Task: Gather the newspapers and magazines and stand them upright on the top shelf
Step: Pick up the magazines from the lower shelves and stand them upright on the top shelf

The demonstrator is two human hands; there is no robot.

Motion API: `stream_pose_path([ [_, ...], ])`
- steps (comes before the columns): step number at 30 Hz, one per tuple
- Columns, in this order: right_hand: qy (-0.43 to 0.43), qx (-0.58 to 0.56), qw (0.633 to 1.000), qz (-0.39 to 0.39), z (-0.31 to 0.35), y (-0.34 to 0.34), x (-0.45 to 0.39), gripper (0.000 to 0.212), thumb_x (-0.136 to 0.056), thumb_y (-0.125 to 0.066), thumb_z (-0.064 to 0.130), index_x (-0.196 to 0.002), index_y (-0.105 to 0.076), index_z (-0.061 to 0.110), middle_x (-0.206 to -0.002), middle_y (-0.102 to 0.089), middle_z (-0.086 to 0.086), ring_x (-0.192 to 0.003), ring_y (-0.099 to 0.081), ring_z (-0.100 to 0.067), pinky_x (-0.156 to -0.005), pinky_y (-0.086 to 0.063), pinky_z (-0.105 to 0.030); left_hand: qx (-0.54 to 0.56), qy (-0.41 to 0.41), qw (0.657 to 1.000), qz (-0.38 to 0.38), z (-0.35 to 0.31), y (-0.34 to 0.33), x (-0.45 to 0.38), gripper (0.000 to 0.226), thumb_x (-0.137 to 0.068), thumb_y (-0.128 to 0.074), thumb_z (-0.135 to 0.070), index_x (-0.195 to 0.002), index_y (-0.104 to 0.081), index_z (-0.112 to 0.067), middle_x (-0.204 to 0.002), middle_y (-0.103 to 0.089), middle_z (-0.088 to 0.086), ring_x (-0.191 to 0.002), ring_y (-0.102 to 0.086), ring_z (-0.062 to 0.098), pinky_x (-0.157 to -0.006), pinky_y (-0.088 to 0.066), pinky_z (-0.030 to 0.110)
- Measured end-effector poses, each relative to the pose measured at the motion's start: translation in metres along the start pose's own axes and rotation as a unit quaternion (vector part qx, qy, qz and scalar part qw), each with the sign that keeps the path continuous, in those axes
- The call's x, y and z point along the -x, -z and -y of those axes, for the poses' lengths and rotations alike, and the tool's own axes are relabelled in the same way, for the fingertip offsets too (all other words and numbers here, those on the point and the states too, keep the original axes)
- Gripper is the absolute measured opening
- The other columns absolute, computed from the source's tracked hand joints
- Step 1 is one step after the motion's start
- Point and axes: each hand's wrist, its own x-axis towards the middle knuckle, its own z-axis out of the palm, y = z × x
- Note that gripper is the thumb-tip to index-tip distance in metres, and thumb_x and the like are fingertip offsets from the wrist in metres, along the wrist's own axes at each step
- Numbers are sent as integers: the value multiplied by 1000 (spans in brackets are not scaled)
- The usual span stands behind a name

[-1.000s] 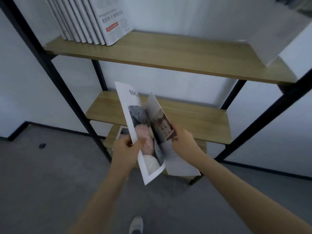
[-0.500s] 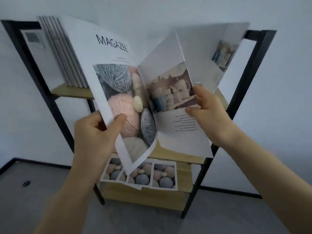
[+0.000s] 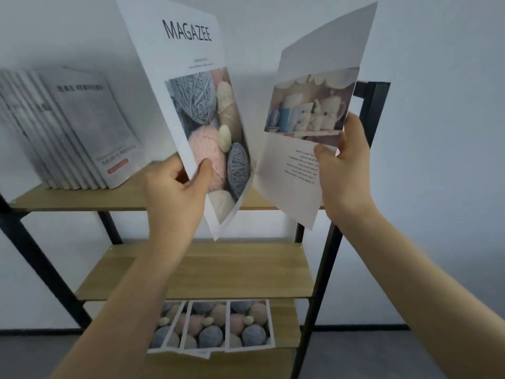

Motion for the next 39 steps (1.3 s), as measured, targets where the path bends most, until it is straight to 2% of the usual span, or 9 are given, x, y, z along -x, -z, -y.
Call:
stream_pose_path([
  [4, -9, 25, 998, -60, -24, -1, -37, 50, -89, -36, -5, -130, -43, 24, -117, -59, 5, -109, -57, -9, -85, -54, -36, 28, 27, 999, 31, 27, -45, -22, 43, -84, -68, -10, -54, -39, -18, -46, -40, 1, -45, -31, 9, -46, -24, 24],
  [9, -29, 50, 993, -101, -56, -4, -69, 56, -91, -35, -6, -135, -39, 28, -122, -55, 9, -115, -53, -10, -93, -52, -45, 48, 39, 996, 61, 58, -102, -44, 41, -86, -65, -10, -55, -39, -15, -47, -38, 3, -46, -32, 10, -44, -21, 19],
  [13, -42, 71, 991, -103, -79, -7, -73, 57, -94, -36, -6, -138, -35, 29, -126, -51, 11, -118, -50, -8, -98, -50, -43, 48, 26, 995, 81, 83, -133, -48, 38, -88, -64, -11, -57, -41, -9, -47, -37, 7, -46, -27, 10, -44, -23, 28],
  [17, -56, 97, 986, -121, -106, -19, -75, 52, -98, -39, 2, -139, -32, 32, -132, -48, 4, -124, -46, -15, -98, -49, -48, 31, 10, 995, 97, 112, -156, -51, 38, -86, -62, -17, -58, -38, -10, -48, -37, 12, -45, -36, 33, -43, -29, 38],
  [23, -108, 88, 981, -132, -129, -37, -91, 55, -101, -38, 12, -140, -19, 45, -136, -44, 3, -120, -45, -16, -96, -47, -47, 29, -17, 994, 101, 120, -172, -54, 37, -86, -66, -6, -62, -39, -17, -50, -27, -14, -43, -26, 3, -47, -20, 21],
  [26, -104, 81, 982, -134, -136, -47, -103, 63, -100, -40, 11, -139, -14, 52, -139, -42, 3, -122, -46, -17, -96, -45, -46, 2, -28, 994, 106, 126, -181, -59, 28, -86, -64, -9, -63, -49, -5, -52, -30, -8, -42, -27, 13, -48, -22, 26],
  [29, -102, 66, 979, -164, -144, -48, -113, 72, -97, -48, 7, -142, -12, 50, -130, -44, 1, -115, -51, -15, -94, -49, -41, -38, -50, 990, 127, 128, -189, -63, 27, -87, -65, -8, -64, -51, -5, -54, -27, -9, -43, -27, 19, -48, -21, 24],
  [35, -125, 76, 975, -168, -153, -52, -130, 60, -96, -49, 4, -141, -25, 35, -122, -48, 0, -112, -53, -18, -95, -51, -39, -65, -9, 971, 228, 125, -202, -63, 34, -101, -41, -25, -95, -62, 0, -55, -42, -1, -60, -51, 36, -56, -35, 35],
  [39, -112, 126, 974, -150, -159, -49, -133, 41, -97, -47, 7, -133, -37, 24, -128, -50, -1, -114, -50, -19, -96, -51, -46, -51, -24, 969, 240, 120, -211, -63, 35, -102, -36, -24, -128, -57, -14, -71, -50, 3, -60, -48, 24, -57, -35, 32],
])
